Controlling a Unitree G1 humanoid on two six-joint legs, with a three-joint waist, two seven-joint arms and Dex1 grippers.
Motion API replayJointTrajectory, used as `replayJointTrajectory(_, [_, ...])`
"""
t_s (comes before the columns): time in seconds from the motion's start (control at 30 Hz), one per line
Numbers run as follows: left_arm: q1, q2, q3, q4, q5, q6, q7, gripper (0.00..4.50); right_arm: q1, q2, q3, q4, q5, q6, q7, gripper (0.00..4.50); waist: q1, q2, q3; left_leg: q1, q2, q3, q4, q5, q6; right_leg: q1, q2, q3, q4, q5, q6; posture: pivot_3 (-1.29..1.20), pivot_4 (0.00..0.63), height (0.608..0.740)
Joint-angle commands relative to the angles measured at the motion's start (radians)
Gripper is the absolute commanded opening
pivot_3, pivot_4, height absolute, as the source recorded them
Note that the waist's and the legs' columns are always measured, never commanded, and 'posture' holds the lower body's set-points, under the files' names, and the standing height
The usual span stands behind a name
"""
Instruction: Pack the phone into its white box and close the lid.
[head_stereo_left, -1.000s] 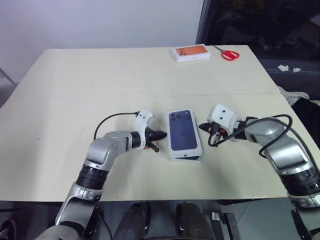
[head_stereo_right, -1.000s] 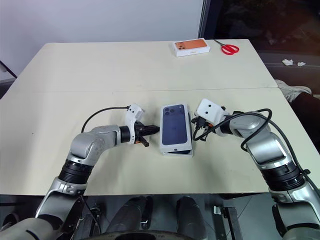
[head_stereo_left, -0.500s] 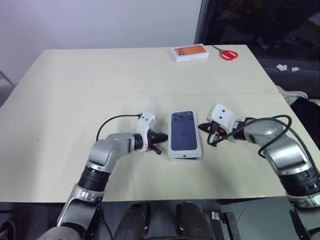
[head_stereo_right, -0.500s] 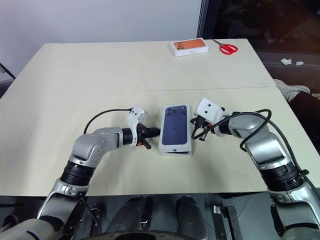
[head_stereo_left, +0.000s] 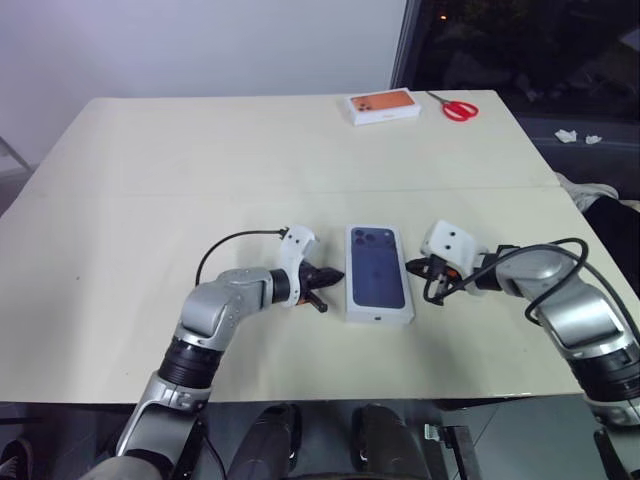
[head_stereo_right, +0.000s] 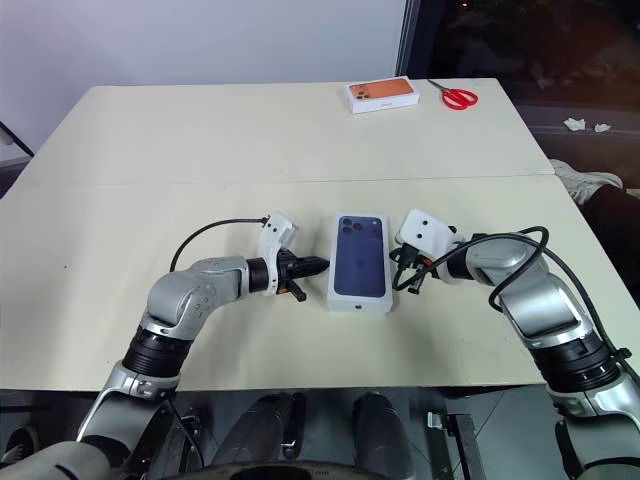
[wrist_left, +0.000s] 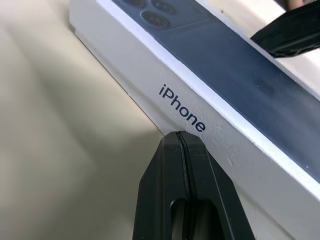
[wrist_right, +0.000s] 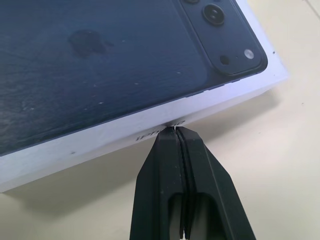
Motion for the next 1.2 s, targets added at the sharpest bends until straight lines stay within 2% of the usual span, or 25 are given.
replayJointTrajectory(0.03, [0.014,0.008,-0.015,-0.056,-0.005,-0.003,-0.011,0.00,-0.003,-0.013,-0.008,-0.033,-0.010,-0.028,0.001,0.03,0.000,0.000,0.000,0.000,0.000,0.000,0.000,0.000,0.000,0.000,0.000,0.000,0.000,0.000,0.000,0.00,0.150,0.740])
replayJointTrajectory(0.27, [0.035,0.016,0.022,-0.080,-0.021,-0.016,0.001,0.00,0.006,-0.026,0.001,-0.031,-0.021,-0.045,0.022,0.03,0.000,0.000,0.000,0.000,0.000,0.000,0.000,0.000,0.000,0.000,0.000,0.000,0.000,0.000,0.000,0.00,0.150,0.740])
replayJointTrajectory(0.4, [-0.011,-0.002,0.106,-0.077,-0.067,-0.014,0.011,0.00,-0.069,-0.011,-0.066,0.052,0.000,-0.043,-0.002,0.03,-0.003,0.000,0.000,0.000,0.000,0.000,0.000,0.000,0.000,0.000,0.000,0.000,0.000,0.000,0.000,0.00,0.150,0.740])
replayJointTrajectory(0.5, [-0.110,-0.054,0.156,-0.055,-0.118,-0.003,0.021,0.00,-0.142,0.048,-0.104,0.069,0.058,-0.016,-0.017,0.03,-0.001,-0.001,0.000,0.000,0.000,0.000,0.000,0.000,0.000,0.000,0.000,0.000,0.000,0.000,0.000,0.00,0.150,0.740])
replayJointTrajectory(0.57, [-0.131,-0.075,0.147,-0.037,-0.112,-0.008,0.022,0.00,-0.156,0.075,-0.106,0.064,0.073,0.004,-0.026,0.03,0.000,-0.001,0.000,0.000,0.000,0.000,0.001,0.000,0.000,0.000,0.000,-0.001,0.000,0.000,0.000,0.00,0.150,0.740])
replayJointTrajectory(0.73, [-0.110,-0.099,-0.030,0.092,0.022,-0.123,-0.004,0.00,-0.104,0.102,-0.028,0.051,0.034,-0.018,-0.039,0.03,0.002,-0.001,0.000,0.000,-0.001,0.001,0.001,0.002,-0.004,0.001,0.000,0.000,-0.002,0.000,0.000,0.00,0.150,0.740])
replayJointTrajectory(0.9, [-0.010,-0.022,-0.158,0.090,0.113,-0.214,-0.074,0.00,0.032,0.028,0.041,-0.035,0.013,-0.035,0.024,0.03,0.003,0.001,-0.003,0.001,0.000,0.001,0.002,0.000,0.000,0.001,0.000,0.001,0.000,0.000,0.000,0.00,0.150,0.740])
replayJointTrajectory(1.0, [0.040,0.020,-0.164,0.034,0.099,-0.209,-0.112,0.00,0.120,-0.046,0.041,-0.126,0.064,-0.038,0.114,0.03,0.006,0.001,-0.005,0.005,0.000,0.001,0.000,-0.001,0.001,0.006,0.000,0.000,-0.002,0.000,0.000,0.00,0.150,0.740])
replayJointTrajectory(1.1, [0.073,0.047,-0.120,-0.021,0.048,-0.173,-0.136,0.00,0.130,-0.056,0.008,-0.154,0.125,-0.006,0.142,0.03,0.007,-0.001,-0.006,0.012,0.001,0.001,-0.002,-0.002,0.003,0.015,0.000,0.000,-0.005,-0.001,0.001,0.00,0.150,0.740])
replayJointTrajectory(1.13, [0.083,0.059,-0.111,-0.037,0.043,-0.172,-0.142,0.25,0.115,-0.045,-0.006,-0.151,0.150,0.021,0.141,0.00,0.006,-0.001,-0.006,0.016,0.001,0.001,-0.002,-0.003,0.003,0.018,0.000,0.000,-0.005,-0.002,0.002,0.00,0.150,0.740])
replayJointTrajectory(1.2, [0.094,0.068,-0.070,-0.060,0.018,-0.167,-0.143,0.84,0.073,-0.018,-0.028,-0.127,0.183,0.064,0.127,0.55,0.006,-0.001,-0.006,0.016,0.001,0.000,-0.002,-0.003,0.003,0.018,0.000,0.000,-0.005,-0.002,0.003,0.00,0.150,0.740])
